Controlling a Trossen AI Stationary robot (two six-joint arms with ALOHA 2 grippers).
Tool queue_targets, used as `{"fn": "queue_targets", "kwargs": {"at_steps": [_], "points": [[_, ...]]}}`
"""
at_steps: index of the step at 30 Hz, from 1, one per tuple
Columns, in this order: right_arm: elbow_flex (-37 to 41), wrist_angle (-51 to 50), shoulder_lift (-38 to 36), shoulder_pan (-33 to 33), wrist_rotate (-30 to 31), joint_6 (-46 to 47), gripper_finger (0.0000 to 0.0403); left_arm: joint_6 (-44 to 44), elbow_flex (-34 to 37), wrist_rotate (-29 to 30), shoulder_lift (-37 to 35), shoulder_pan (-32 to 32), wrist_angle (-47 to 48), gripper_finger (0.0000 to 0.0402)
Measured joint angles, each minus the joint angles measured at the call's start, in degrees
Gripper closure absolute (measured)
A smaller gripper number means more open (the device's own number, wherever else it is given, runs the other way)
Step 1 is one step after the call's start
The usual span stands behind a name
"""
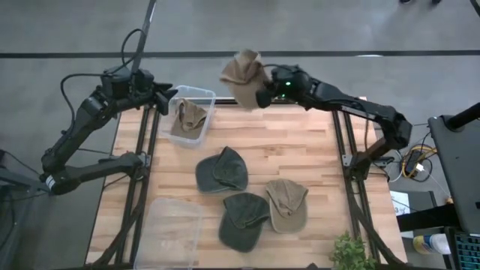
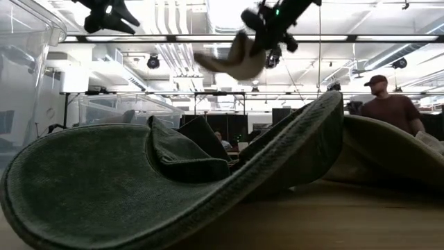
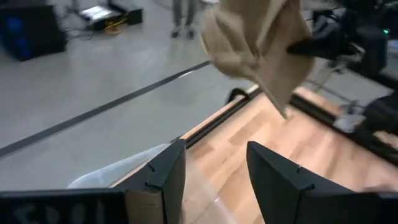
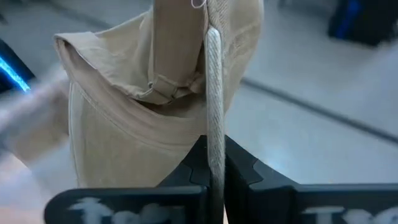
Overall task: Pick and place caps into container
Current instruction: Put the top brown cap into the top transparent container
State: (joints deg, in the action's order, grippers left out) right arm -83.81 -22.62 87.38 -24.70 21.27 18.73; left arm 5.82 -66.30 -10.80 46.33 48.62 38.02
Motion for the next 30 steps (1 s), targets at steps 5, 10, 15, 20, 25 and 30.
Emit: {"fn": "queue_targets", "kwargs": {"at_steps": [5, 10, 15, 20, 25, 30], "points": [[0.2, 9.3, -2.0, 1.7, -0.1, -3.6, 0.0394, 0.3, 0.0, -8.5, 0.3, 0.0, -6.0, 0.0239], [0.3, 18.8, -1.8, 3.3, -0.1, -7.3, 0.0392, 0.7, 0.0, -11.0, 1.1, -0.4, -13.8, 0.0239], [0.3, 25.8, -0.7, 3.9, -0.3, -8.5, 0.0392, 2.2, 0.0, -11.1, 2.7, -0.6, -16.8, 0.0239], [-0.1, 30.9, 0.8, 3.8, -0.2, -7.9, 0.0391, 3.2, 0.0, -11.0, 6.2, -1.2, -19.8, 0.0239], [-0.1, 32.1, 2.7, 3.9, -0.3, -7.0, 0.0391, 3.5, 0.0, -11.0, 8.9, -2.7, -24.1, 0.0239], [-0.1, 35.2, 4.4, 3.8, -0.1, -7.0, 0.0390, 3.8, 0.0, -10.3, 10.8, -4.7, -27.9, 0.0239]]}}
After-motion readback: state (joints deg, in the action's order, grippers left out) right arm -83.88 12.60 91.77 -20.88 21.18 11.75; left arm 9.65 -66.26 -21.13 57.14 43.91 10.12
